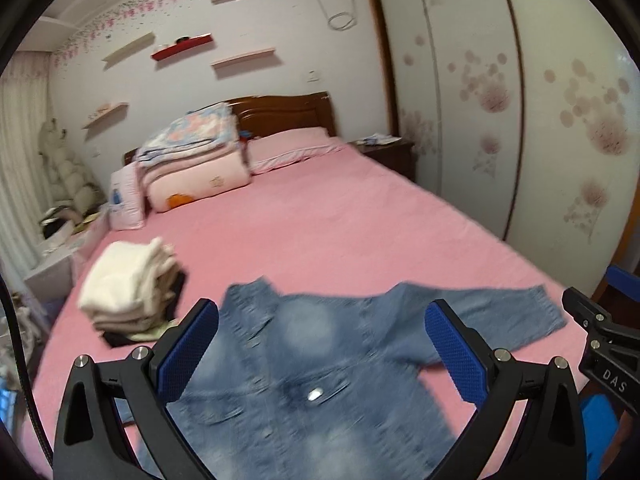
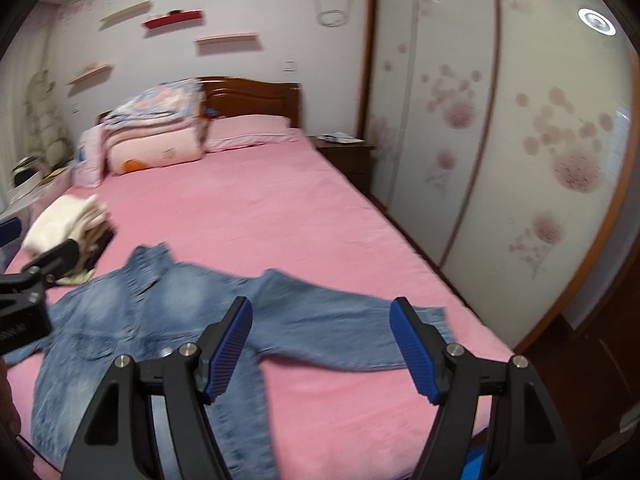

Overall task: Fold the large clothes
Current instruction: 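Move the right tool to the jacket's sleeve cuff and grasp it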

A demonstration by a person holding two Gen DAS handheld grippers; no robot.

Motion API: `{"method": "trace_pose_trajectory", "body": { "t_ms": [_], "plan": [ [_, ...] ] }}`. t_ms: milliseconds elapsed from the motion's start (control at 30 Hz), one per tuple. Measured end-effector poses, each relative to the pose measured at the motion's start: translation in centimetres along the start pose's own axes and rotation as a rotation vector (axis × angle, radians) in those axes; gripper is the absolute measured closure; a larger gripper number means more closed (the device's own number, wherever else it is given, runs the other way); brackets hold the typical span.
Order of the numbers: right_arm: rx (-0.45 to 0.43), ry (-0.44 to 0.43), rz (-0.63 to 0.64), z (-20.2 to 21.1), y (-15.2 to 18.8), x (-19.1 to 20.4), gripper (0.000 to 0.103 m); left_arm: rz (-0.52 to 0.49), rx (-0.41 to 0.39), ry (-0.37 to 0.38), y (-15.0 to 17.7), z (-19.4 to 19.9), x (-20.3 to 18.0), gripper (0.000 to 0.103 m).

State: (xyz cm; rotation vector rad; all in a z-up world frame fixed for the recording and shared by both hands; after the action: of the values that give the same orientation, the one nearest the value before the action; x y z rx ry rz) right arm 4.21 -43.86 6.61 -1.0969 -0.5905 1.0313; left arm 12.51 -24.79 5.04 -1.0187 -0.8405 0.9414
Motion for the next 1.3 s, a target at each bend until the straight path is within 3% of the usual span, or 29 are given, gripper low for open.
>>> {"method": "trace_pose_trajectory", "body": {
  "t_ms": [233, 400, 533, 800, 967, 1100, 1200, 1300],
  "plan": [
    [0.066, 0.081, -0.108, -5.9, 2.2, -8.3, 0.032, 0.033, 0.032, 0.048, 1.2, -7.8, -5.1, 0.0],
    [0.171, 0.126, -0.218, -9.8, 7.3, -12.5, 0.032, 0.078, 0.086, 0.097, 5.1, -13.3, -8.8, 0.0],
    [0.275, 0.167, -0.295, -13.4, 12.4, -15.1, 0.031, 0.054, 0.112, 0.111, 8.7, -16.7, -12.0, 0.0],
    [0.405, 0.216, -0.42, -17.9, 20.3, -18.0, 0.032, -0.003, 0.204, 0.156, 14.5, -20.7, -17.0, 0.0],
    [0.453, 0.207, -0.542, -19.7, 23.1, -18.8, 0.032, 0.017, 0.245, 0.175, 16.7, -22.4, -18.4, 0.0],
    [0.44, 0.219, -0.581, -20.7, 23.8, -19.1, 0.032, 0.038, 0.279, 0.18, 17.8, -23.3, -18.9, 0.0],
    [0.424, 0.229, -0.577, -21.8, 23.6, -19.1, 0.038, 0.034, 0.292, 0.182, 18.3, -23.7, -19.3, 0.0],
    [0.426, 0.259, -0.551, -22.6, 23.5, -19.2, 0.057, 0.015, 0.305, 0.178, 18.8, -24.2, -19.7, 0.0]
  ]
}}
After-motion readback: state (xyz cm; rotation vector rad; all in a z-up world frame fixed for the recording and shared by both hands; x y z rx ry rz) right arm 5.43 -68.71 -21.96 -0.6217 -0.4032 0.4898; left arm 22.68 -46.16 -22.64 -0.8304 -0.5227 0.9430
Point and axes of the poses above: each gripper's, at about its wrist camera, not at the fingertips, and z roughly against the way its jaws point, x to its left, y to its underside, the point moved 7 cm from there along -z, roughly the way its jaws point, and after that the axes turned 14 degrees about -x, right-handed, at the moved point
